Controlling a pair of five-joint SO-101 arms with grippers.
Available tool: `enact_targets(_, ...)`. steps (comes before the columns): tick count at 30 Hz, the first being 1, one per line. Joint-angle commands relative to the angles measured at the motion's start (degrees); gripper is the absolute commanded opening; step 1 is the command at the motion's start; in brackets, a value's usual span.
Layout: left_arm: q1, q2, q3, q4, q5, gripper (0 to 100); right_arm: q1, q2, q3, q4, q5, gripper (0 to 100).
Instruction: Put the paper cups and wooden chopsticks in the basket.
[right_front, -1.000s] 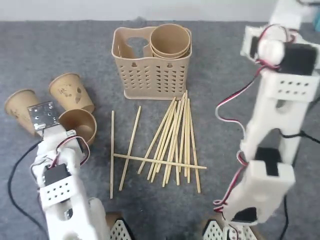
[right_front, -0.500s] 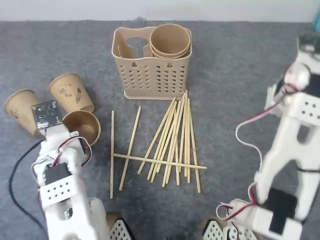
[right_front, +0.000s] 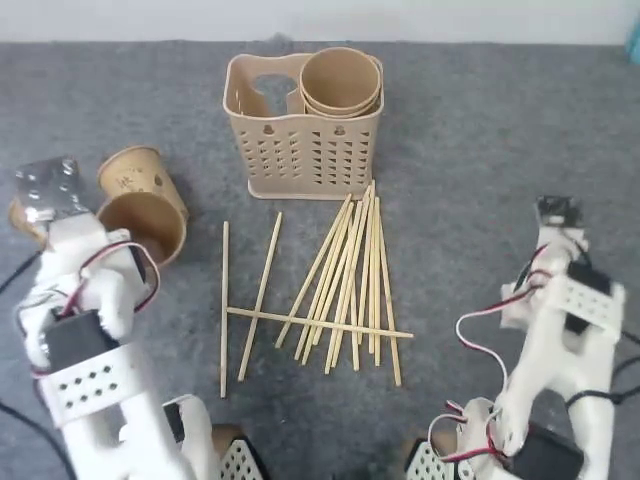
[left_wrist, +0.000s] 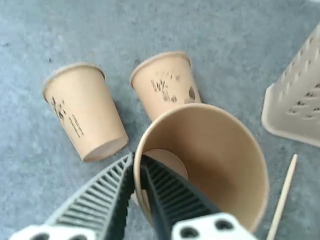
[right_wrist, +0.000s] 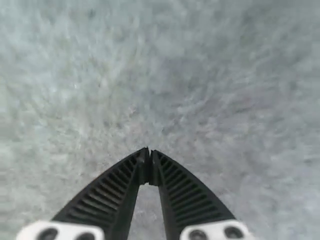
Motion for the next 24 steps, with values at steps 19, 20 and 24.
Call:
enact_targets(19,28.31,35.78,-58.33,11.78,16.97,1,0.40,-4.00,8.00,-9.54,0.26,0.8)
enact_targets(20,29.63,38.42,-62.37,12.22,16.97,1,0.48,-4.00,8.00,-9.54,0.26,0.8)
enact_targets(24,32.70,48.97,-78.64,15.03,16.97,1,0.40,-3.82,8.00,-9.63,0.26,0.8)
